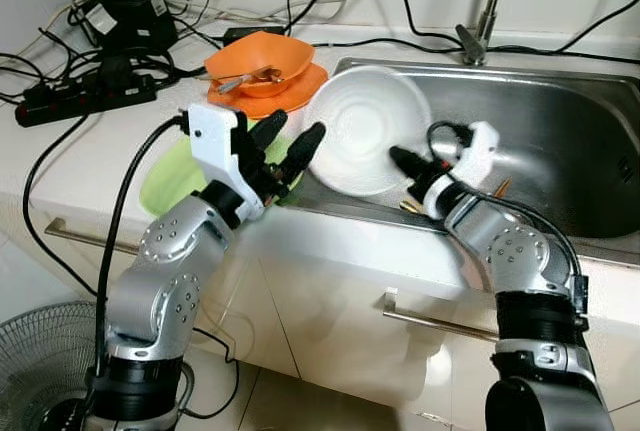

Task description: Kitchen organization

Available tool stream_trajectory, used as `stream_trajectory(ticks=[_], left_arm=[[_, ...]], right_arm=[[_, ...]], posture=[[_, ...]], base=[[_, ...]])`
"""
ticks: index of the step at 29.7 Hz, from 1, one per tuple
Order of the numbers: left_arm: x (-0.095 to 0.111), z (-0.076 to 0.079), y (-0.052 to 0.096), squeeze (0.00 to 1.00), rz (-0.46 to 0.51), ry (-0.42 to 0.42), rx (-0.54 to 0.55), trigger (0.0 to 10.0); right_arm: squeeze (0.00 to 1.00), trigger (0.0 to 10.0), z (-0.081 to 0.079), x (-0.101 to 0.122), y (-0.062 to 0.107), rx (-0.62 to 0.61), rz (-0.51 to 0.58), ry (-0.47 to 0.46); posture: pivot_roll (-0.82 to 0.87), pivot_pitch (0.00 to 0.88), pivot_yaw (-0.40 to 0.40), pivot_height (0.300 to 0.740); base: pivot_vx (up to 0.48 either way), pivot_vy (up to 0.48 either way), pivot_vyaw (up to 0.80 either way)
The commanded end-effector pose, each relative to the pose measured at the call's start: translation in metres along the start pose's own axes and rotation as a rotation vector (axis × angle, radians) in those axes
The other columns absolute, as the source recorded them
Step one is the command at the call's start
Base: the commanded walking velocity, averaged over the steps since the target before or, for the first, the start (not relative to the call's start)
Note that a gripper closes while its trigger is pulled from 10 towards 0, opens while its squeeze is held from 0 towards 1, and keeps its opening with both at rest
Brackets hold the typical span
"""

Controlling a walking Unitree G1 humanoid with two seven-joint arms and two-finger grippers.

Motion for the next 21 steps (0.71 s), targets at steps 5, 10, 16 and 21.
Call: stream_trajectory(ticks=[5, 10, 16, 21], left_arm=[[-0.006, 0.004, 0.005, 1.00, -0.052, -0.015, -0.001, 10.0], [-0.019, 0.011, 0.008, 1.00, -0.122, -0.008, -0.029, 10.0], [-0.026, 0.015, 0.010, 1.00, -0.160, -0.005, -0.045, 10.0], [-0.028, 0.017, 0.011, 1.00, -0.189, -0.013, -0.066, 10.0]], right_arm=[[0.00, 0.0, 0.007, 0.011, -0.006, -0.097, 0.039, 0.103], [0.00, 0.0, 0.020, 0.009, -0.011, -0.188, -0.011, 0.284], [0.00, 0.0, 0.029, 0.010, -0.019, -0.215, -0.060, 0.452], [0.00, 0.0, 0.029, 0.009, -0.025, -0.185, -0.111, 0.567]], posture=[[-0.04, 0.031, 0.088, 0.740], [-0.03, 0.035, 0.087, 0.740], [-0.03, 0.038, 0.086, 0.740], [-0.03, 0.036, 0.083, 0.740]], base=[[0.000, 0.000, 0.00], [0.000, 0.000, 0.00], [0.000, 0.000, 0.00], [0.000, 0.000, 0.00]])
Point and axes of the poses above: a point about 5 cm out from each wrist's last joint towards the gripper, its own y axis pointing back from the gripper into the wrist, its own x axis along the axis of the wrist's last joint, z = x × y, the point moved 1 cm from there along -y, pointing out of the wrist towards the gripper, and after that the axes turned 3 degrees about y, right-handed, at the moved point
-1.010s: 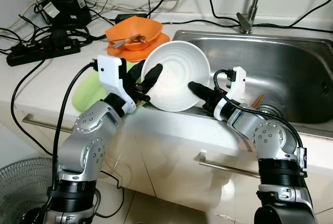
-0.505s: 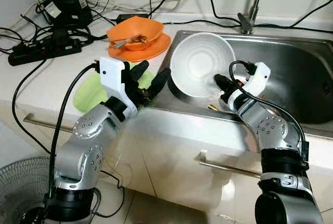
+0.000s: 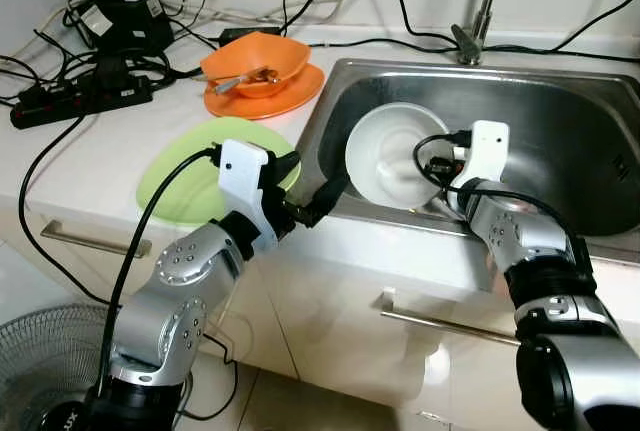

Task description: Kitchen organization

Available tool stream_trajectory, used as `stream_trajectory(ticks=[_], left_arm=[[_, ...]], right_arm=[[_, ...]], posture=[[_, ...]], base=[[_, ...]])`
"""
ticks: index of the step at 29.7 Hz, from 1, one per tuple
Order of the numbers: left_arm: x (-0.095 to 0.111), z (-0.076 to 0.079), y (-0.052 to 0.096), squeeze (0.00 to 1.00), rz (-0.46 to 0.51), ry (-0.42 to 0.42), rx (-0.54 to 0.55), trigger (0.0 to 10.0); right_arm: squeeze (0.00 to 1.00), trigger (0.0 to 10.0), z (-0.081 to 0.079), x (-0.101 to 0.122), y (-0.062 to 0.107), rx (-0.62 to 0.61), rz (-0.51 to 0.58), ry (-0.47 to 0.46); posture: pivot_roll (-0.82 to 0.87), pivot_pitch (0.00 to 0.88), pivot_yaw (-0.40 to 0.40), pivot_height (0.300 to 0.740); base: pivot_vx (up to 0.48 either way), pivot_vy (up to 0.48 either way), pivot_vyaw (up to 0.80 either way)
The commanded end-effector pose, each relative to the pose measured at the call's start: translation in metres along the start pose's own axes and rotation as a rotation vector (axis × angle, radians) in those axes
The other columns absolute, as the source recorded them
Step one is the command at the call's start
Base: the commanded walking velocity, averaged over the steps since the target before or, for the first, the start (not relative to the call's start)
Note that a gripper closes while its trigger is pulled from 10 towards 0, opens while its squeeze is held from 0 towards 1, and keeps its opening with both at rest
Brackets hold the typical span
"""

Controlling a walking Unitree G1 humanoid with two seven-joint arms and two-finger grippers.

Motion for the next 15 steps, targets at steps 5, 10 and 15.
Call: stream_trajectory(ticks=[5, 10, 15], left_arm=[[-0.0025, 0.0035, 0.0030, 1.00, -0.037, -0.022, -0.025, 10.0], [-0.0045, 0.0059, 0.0038, 1.00, -0.054, -0.024, -0.038, 10.0], [-0.0049, 0.0063, 0.0048, 1.00, -0.065, -0.026, -0.044, 10.0]], right_arm=[[0.00, 0.0, -0.0102, 0.0180, -0.0068, 0.080, 0.031, 0.127], [0.00, 0.0, -0.0149, 0.0166, -0.0100, 0.120, 0.005, 0.195], [0.00, 0.0, -0.0113, 0.0191, -0.0116, 0.107, -0.024, 0.225]], posture=[[-0.02, 0.034, 0.083, 0.740], [-0.02, 0.034, 0.086, 0.740], [-0.01, 0.033, 0.091, 0.740]], base=[[0.000, 0.000, 0.00], [0.000, 0.000, 0.00], [0.000, 0.000, 0.00]])
Point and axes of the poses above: a point about 5 cm out from each wrist's last joint towards the gripper, its own y axis pointing back from the gripper into the wrist, its own x axis along the axis of the wrist's last joint, z = x × y, the point moved 1 cm from there along -y, pointing out of the wrist towards the gripper, and after that the axes turned 3 degrees about y, right-handed, at the moved point
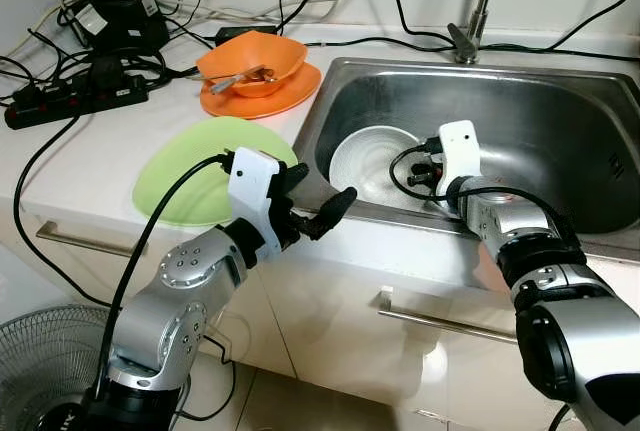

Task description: Kitchen organization

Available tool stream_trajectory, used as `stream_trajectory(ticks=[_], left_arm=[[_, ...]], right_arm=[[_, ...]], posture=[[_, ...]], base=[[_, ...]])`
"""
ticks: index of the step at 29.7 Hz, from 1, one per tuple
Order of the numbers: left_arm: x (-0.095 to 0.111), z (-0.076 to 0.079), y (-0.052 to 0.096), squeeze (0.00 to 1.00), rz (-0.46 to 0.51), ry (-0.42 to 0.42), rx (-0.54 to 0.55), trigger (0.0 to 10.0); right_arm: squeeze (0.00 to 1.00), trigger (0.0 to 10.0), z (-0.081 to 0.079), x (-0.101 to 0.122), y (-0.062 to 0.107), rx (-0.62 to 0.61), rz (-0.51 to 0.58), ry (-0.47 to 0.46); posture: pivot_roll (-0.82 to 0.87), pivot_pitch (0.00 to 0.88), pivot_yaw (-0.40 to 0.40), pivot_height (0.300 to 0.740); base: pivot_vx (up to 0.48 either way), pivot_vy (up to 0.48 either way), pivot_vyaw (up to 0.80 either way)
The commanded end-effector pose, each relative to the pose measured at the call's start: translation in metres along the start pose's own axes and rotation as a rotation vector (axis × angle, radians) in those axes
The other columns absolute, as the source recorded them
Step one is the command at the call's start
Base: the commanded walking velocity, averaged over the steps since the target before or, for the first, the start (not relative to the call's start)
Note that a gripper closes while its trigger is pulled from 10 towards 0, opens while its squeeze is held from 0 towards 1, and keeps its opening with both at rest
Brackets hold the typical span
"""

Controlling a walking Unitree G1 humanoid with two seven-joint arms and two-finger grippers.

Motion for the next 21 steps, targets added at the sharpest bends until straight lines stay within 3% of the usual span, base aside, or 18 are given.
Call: stream_trajectory(ticks=[1, 8, 18, 20, 21], left_arm=[[0.000, 0.002, 0.003, 1.00, -0.016, -0.015, -0.012, 10.0], [-0.005, 0.005, 0.005, 1.00, -0.088, -0.023, -0.045, 10.0], [-0.009, 0.000, 0.007, 1.00, -0.135, -0.018, -0.038, 10.0], [-0.009, 0.001, 0.007, 1.00, -0.142, -0.018, -0.041, 10.0], [-0.009, 0.002, 0.007, 1.00, -0.143, -0.017, -0.042, 10.0]], right_arm=[[0.00, 0.0, 0.005, 0.017, 0.001, -0.020, 0.040, 0.035], [0.00, 0.0, 0.012, 0.003, 0.002, -0.053, -0.032, 0.136], [0.00, 0.0, 0.005, -0.019, 0.001, 0.023, -0.126, 0.231], [0.00, 0.5, 0.004, -0.024, 0.001, 0.035, -0.143, 0.251], [0.00, 1.3, 0.003, -0.026, 0.001, 0.043, -0.151, 0.265]], posture=[[-0.01, 0.033, 0.089, 0.740], [0.01, 0.037, 0.089, 0.740], [0.01, 0.044, 0.098, 0.740], [0.01, 0.047, 0.100, 0.740], [0.01, 0.047, 0.100, 0.740]], base=[[0.000, 0.000, 0.00], [0.000, 0.000, 0.00], [0.000, 0.000, 0.00], [0.000, 0.000, 0.00], [0.000, 0.000, 0.00]])
Point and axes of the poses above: a point about 5 cm out from each wrist's last joint towards the gripper, its own y axis pointing back from the gripper into the wrist, its own x axis along the axis of the wrist's last joint, z = x × y, the point moved 1 cm from there along -y, pointing out of the wrist towards the gripper, and after that the axes turned 3 degrees about y, right-handed, at the moved point
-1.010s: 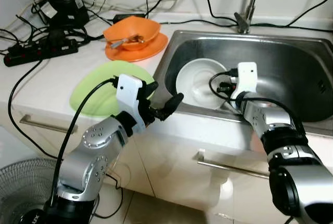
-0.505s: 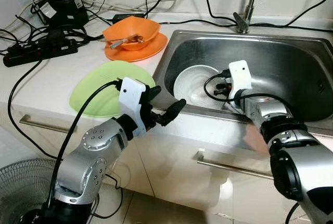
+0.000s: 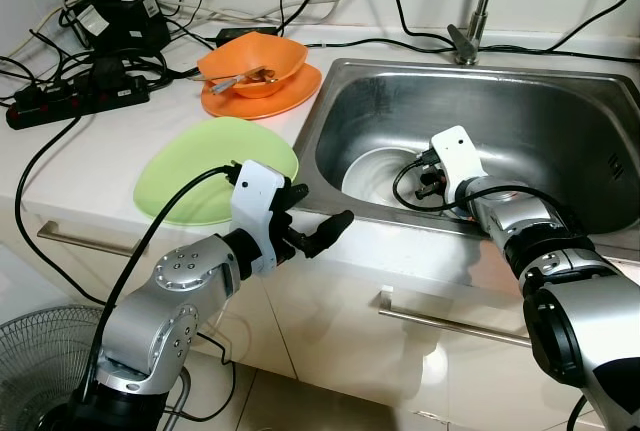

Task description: Kitchen organization

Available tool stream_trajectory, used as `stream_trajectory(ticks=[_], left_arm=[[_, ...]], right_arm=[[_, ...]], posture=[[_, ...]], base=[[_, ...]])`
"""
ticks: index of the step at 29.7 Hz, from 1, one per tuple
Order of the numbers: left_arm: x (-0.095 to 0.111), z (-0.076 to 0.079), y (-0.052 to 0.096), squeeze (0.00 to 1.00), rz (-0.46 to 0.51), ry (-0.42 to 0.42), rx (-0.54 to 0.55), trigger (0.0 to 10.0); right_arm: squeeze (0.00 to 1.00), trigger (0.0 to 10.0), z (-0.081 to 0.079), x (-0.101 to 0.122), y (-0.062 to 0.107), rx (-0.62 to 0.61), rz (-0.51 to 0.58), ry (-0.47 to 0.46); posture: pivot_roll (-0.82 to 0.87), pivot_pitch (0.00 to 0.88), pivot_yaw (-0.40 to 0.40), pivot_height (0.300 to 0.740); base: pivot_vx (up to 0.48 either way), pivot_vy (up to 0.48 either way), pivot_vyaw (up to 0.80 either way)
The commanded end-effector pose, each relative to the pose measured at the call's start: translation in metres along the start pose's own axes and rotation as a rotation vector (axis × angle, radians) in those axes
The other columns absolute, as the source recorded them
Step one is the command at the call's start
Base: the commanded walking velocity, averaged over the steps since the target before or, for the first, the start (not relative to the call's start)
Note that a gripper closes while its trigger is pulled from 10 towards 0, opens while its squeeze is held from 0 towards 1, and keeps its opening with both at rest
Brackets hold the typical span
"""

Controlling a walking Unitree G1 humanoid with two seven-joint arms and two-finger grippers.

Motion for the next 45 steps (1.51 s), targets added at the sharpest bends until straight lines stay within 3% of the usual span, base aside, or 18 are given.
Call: stream_trajectory(ticks=[1, 3, 4, 5, 6, 7, 20, 26, 32, 45], left_arm=[[0.004, 0.004, 0.001, 1.00, -0.005, -0.017, -0.022, 10.0], [0.003, 0.004, 0.001, 1.00, -0.006, -0.016, -0.023, 10.0], [0.003, 0.004, 0.001, 1.00, -0.010, -0.017, -0.024, 10.0], [0.002, 0.004, 0.002, 1.00, -0.012, -0.020, -0.025, 10.0], [0.002, 0.004, 0.002, 1.00, -0.013, -0.020, -0.025, 10.0], [0.003, 0.004, 0.002, 1.00, -0.010, -0.015, -0.021, 10.0], [0.002, 0.003, 0.003, 1.00, -0.014, -0.017, -0.016, 10.0], [0.002, 0.003, 0.003, 1.00, -0.011, -0.019, -0.014, 10.0], [0.016, -0.009, 0.002, 1.00, 0.097, -0.043, 0.099, 10.0], [0.034, -0.023, 0.002, 1.00, 0.207, -0.074, 0.214, 10.0]], right_arm=[[0.00, 2.9, -0.010, -0.015, -0.002, 0.047, -0.059, 0.027], [0.00, 2.9, -0.010, -0.016, -0.002, 0.047, -0.061, 0.031], [0.00, 4.3, -0.010, -0.015, -0.002, 0.050, -0.062, 0.044], [0.00, 6.5, -0.010, -0.015, -0.002, 0.051, -0.062, 0.052], [0.66, 9.2, -0.009, -0.014, -0.002, 0.048, -0.060, 0.054], [1.00, 10.0, -0.008, -0.012, -0.002, 0.042, -0.056, 0.053], [1.00, 10.0, -0.015, -0.011, -0.003, 0.073, -0.050, 0.061], [1.00, 10.0, -0.014, -0.003, -0.004, 0.060, 0.008, -0.003], [1.00, 10.0, -0.010, 0.037, 0.000, 0.059, 0.260, -0.104], [1.00, 10.0, -0.007, 0.080, 0.015, 0.023, 0.592, -0.220]], posture=[[0.01, 0.047, 0.099, 0.740], [0.01, 0.047, 0.099, 0.740], [0.02, 0.046, 0.097, 0.740], [0.02, 0.046, 0.095, 0.740], [0.02, 0.046, 0.095, 0.740], [0.02, 0.046, 0.095, 0.740], [0.02, 0.049, 0.093, 0.740], [0.02, 0.050, 0.090, 0.740], [0.01, 0.047, 0.088, 0.740], [-0.01, 0.029, 0.092, 0.740]], base=[[0.000, 0.000, 0.00], [0.000, 0.000, 0.00], [0.000, 0.000, 0.00], [0.000, 0.000, 0.00], [0.000, 0.000, 0.00], [0.000, 0.000, 0.00], [0.000, 0.000, 0.00], [0.000, 0.000, 0.00], [0.000, 0.000, 0.00], [0.000, 0.000, 0.00]])
Point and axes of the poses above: a point about 5 cm out from each wrist's last joint towards the gripper, its own y axis pointing back from the gripper into the wrist, its own x axis along the axis of the wrist's last joint, z = x × y, the point moved 1 cm from there along -y, pointing out of the wrist towards the gripper, and after that the axes turned 3 degrees about y, right-handed, at the moved point
